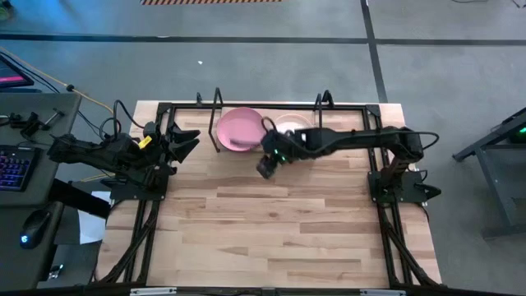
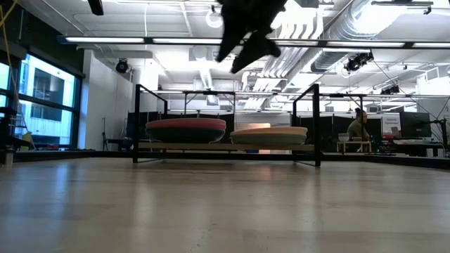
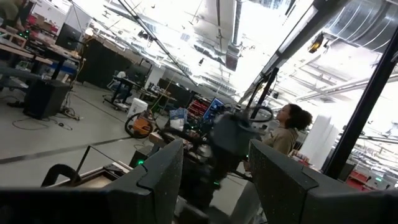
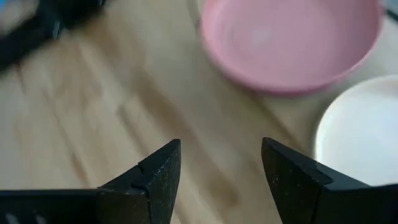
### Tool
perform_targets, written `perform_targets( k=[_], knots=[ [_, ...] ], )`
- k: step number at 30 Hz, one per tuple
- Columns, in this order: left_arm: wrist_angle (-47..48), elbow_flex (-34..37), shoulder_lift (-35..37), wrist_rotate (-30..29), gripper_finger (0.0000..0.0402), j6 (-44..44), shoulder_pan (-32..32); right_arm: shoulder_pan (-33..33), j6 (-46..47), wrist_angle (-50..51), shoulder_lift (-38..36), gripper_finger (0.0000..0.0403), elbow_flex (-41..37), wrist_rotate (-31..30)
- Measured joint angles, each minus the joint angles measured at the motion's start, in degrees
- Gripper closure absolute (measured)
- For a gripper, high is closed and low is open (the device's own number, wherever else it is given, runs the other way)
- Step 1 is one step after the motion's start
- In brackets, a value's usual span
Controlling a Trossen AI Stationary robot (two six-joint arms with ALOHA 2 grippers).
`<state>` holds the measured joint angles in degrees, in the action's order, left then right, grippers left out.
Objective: Place and stack plates onto a shelf
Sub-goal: Return to Home Position
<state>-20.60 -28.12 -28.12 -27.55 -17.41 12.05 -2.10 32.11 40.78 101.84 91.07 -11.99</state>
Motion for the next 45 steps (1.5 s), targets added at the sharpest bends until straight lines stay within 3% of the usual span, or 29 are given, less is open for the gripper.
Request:
perform_targets(
  k=[6, 12, 18, 23, 30, 39, 45],
  knots=[
    [0.02, 0.00, 0.00, 0.00, 0.0227, 0.13, 0.00, 3.91, -1.19, 14.49, -4.67, 0.0199, -0.07, -2.50],
    [-0.07, 0.00, 0.00, 0.00, 0.0227, 1.71, 0.00, 7.04, -2.59, 19.64, -11.90, 0.0199, -1.02, -6.01],
    [-0.22, 0.00, 0.00, -0.58, 0.0227, 4.63, 0.00, 8.99, 5.28, 19.46, -28.16, 0.0199, -17.15, -6.92],
    [-0.16, 0.00, 0.00, -4.45, 0.0227, 8.04, 0.00, 10.23, 12.45, 13.03, -43.49, 0.0199, -30.16, -5.35],
    [-0.17, 0.02, 0.01, -6.26, 0.0227, 3.26, -0.02, 10.21, 10.41, -1.17, -56.66, 0.0199, -40.29, -5.31],
    [-0.24, 0.03, -0.46, -7.11, 0.0227, -1.35, -0.02, 8.03, 1.94, -10.24, -60.26, 0.0199, -42.07, -5.37],
    [0.04, 0.04, 0.83, -5.35, 0.0230, 3.87, 0.00, 7.21, -2.07, -12.99, -60.25, 0.0199, -42.07, -5.38]
  ],
)
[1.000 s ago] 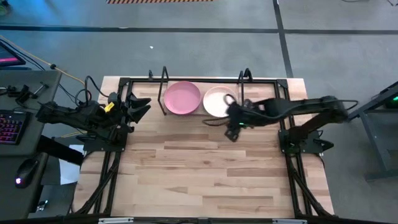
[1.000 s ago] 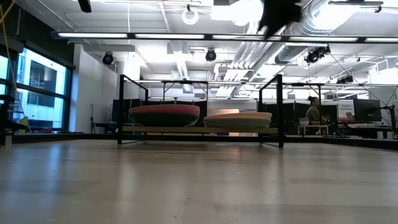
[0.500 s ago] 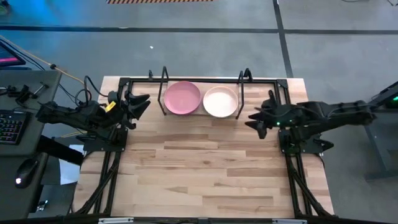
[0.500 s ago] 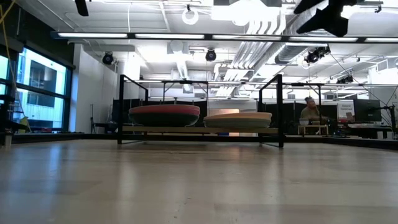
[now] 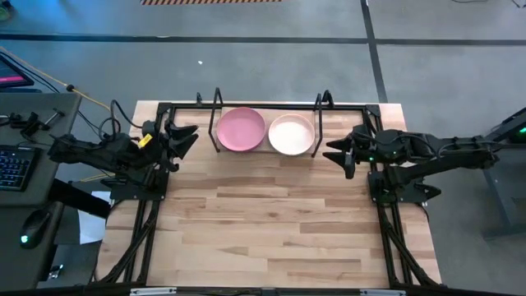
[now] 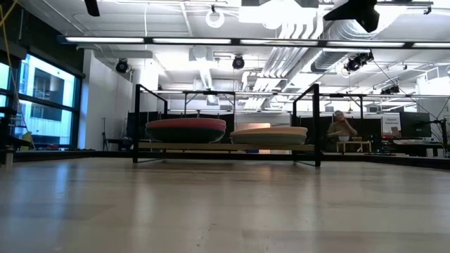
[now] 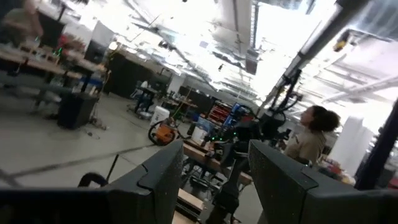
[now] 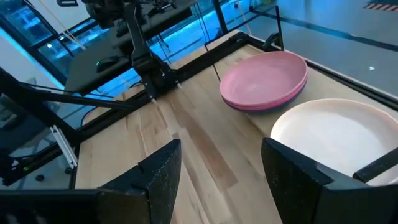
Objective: Place and stack plates onto a shelf
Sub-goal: Return to Home Position
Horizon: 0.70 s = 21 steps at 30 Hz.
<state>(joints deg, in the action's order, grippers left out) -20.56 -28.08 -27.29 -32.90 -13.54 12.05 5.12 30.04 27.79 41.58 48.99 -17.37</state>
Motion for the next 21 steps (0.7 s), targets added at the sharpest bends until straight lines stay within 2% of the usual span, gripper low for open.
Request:
perform_targets(
  k=[6, 12, 21],
  knots=[
    [3.26, 0.00, 3.78, 3.04, 0.0276, 4.75, 0.00, -0.17, -0.55, -0.07, 0.00, 0.0199, 0.00, -0.02],
    [12.02, 0.18, 8.38, 7.61, 0.0389, 5.72, -0.36, -0.17, -1.18, -0.07, 0.00, 0.0199, 0.00, -0.03],
    [14.42, 6.92, 16.99, 20.17, 0.0401, 4.40, -8.40, -0.17, -0.98, -0.07, 0.00, 0.0199, 0.00, -2.38]
  ],
)
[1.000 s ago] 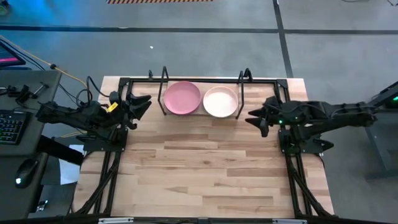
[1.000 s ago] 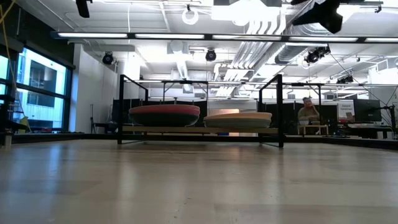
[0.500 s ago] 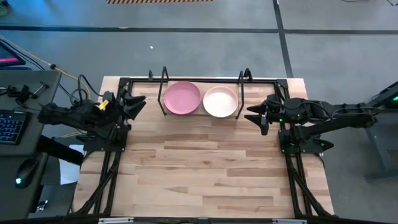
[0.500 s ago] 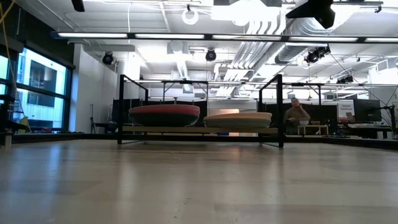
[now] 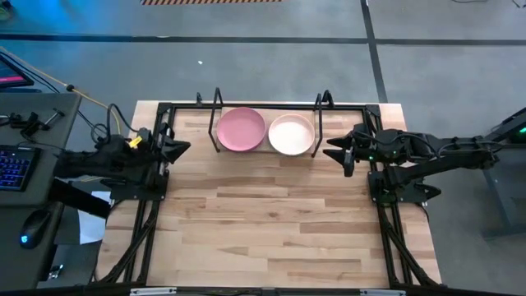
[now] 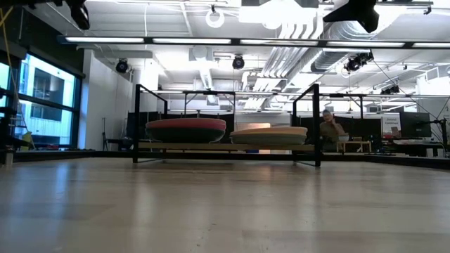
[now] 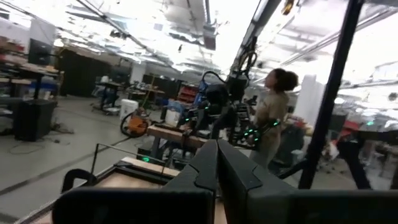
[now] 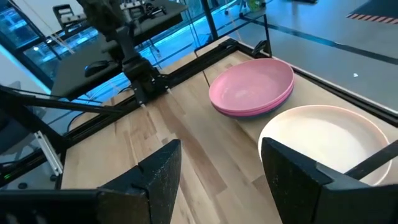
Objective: Place and stack plates onto a shelf
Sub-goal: Return to Home Position
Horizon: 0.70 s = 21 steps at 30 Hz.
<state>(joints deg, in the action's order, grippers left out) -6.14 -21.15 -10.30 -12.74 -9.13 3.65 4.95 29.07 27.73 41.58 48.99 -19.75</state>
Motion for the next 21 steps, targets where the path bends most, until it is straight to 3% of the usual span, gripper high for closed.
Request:
perform_targets(
  k=[4, 9, 13, 17, 21],
  knots=[
    [-0.06, 3.13, 4.93, 3.44, 0.0401, -2.31, -3.51, 0.00, 2.14, -0.02, 0.00, 0.0199, 0.00, 0.02],
    [0.59, 5.88, 10.08, 3.66, 0.0401, -2.66, -5.60, 0.00, 2.96, 0.29, 0.00, 0.0199, 0.00, 0.00],
    [0.66, 8.96, 9.98, 3.23, 0.0401, -2.87, -5.93, 0.00, 4.63, 0.31, 0.02, 0.0199, 0.00, 0.00],
    [-2.88, 14.45, 10.06, 3.28, 0.0401, -5.70, -5.91, 0.00, 5.65, 0.40, -0.04, 0.0199, 0.00, 0.01],
    [-12.30, 20.43, 10.09, 2.97, 0.0401, -8.01, -5.91, 0.00, 5.63, 0.95, -0.29, 0.0199, 0.00, 0.38]
  ],
)
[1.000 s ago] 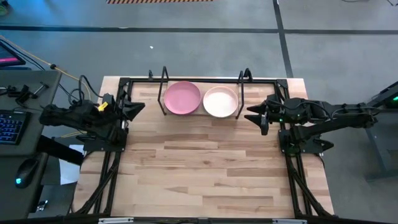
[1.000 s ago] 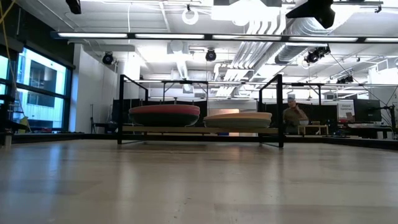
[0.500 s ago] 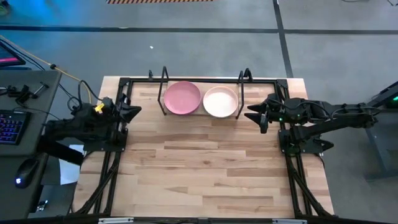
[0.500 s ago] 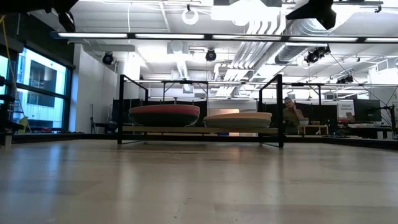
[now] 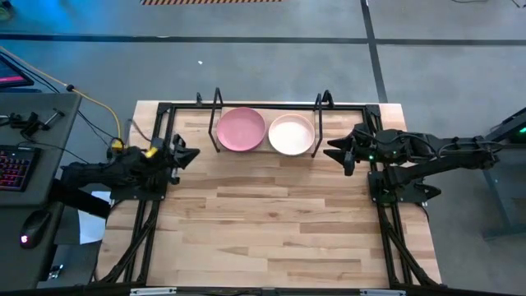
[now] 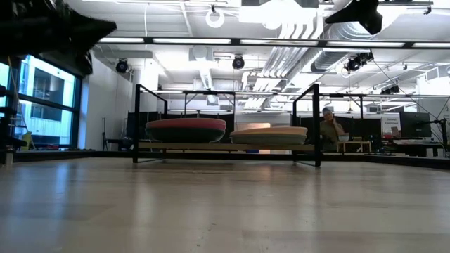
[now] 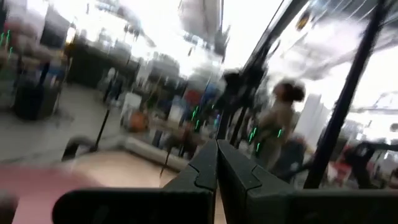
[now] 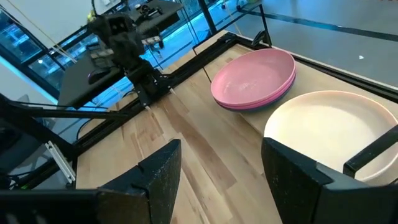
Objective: Place and stack plates onto a shelf
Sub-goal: Return to Home Position
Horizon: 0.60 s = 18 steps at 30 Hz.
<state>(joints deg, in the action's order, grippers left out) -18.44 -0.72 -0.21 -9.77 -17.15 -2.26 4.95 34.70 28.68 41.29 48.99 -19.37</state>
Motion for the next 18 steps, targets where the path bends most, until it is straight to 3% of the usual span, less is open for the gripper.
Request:
perform_targets(
  k=[8, 11, 15, 18],
  knots=[
    [1.72, 0.06, -0.09, 0.17, 0.0401, -2.57, -0.03, 0.06, 5.61, 8.23, -2.95, 0.0209, -0.02, 1.66],
    [3.20, 0.06, -0.12, -1.16, 0.0401, -5.06, -0.03, 0.81, 4.72, 9.14, -5.28, 0.0253, -2.21, 3.40],
    [3.19, 0.06, -0.11, -1.26, 0.0401, -8.14, 0.02, 1.48, 2.82, 7.42, -11.41, 0.0368, -9.56, 5.55],
    [3.75, 0.06, -0.13, -1.28, 0.0401, -7.22, 0.02, 1.53, 2.80, 1.49, -18.21, 0.0385, -17.81, 8.54]
  ],
)
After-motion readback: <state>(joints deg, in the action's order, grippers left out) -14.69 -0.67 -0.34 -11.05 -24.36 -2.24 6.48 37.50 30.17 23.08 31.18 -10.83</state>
